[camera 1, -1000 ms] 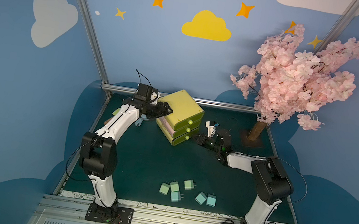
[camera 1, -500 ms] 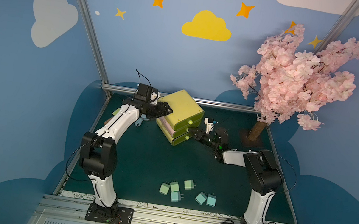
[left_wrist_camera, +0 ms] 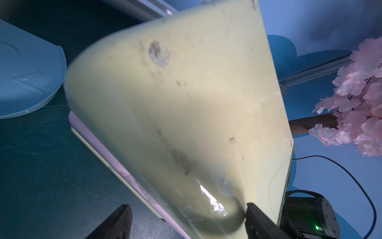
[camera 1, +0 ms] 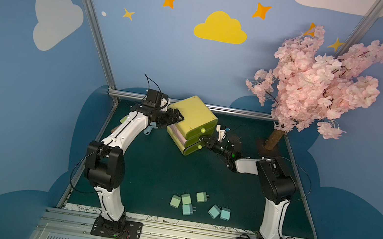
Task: Place the plugs into the drawer by color
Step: Open the drawer in the storage box.
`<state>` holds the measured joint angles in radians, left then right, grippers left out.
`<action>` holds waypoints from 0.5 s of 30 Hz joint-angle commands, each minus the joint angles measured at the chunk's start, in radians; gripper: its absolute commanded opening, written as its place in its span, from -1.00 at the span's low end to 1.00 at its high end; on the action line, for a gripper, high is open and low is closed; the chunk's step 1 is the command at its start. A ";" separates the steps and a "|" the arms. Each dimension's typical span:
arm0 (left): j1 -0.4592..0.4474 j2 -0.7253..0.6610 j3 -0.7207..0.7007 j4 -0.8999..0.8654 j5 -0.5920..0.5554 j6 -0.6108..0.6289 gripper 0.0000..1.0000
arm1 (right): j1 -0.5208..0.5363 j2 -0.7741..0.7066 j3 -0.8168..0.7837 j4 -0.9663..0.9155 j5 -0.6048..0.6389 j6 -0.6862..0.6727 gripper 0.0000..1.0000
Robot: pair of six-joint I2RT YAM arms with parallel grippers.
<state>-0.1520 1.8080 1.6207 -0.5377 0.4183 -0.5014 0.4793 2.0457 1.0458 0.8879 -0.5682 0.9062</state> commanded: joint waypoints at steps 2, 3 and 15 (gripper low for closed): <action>0.011 0.010 -0.012 -0.034 -0.013 0.015 0.73 | -0.007 0.013 0.023 0.040 -0.022 0.000 -0.71; 0.014 0.013 -0.009 -0.034 -0.010 0.013 0.74 | -0.006 0.013 0.023 0.038 -0.022 0.001 -0.75; 0.047 0.028 -0.009 -0.028 -0.001 -0.003 0.73 | 0.028 -0.145 -0.114 -0.080 0.043 -0.080 -0.95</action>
<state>-0.1165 1.8084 1.6207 -0.5377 0.4263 -0.5034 0.4889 1.9732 0.9688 0.8616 -0.5419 0.8833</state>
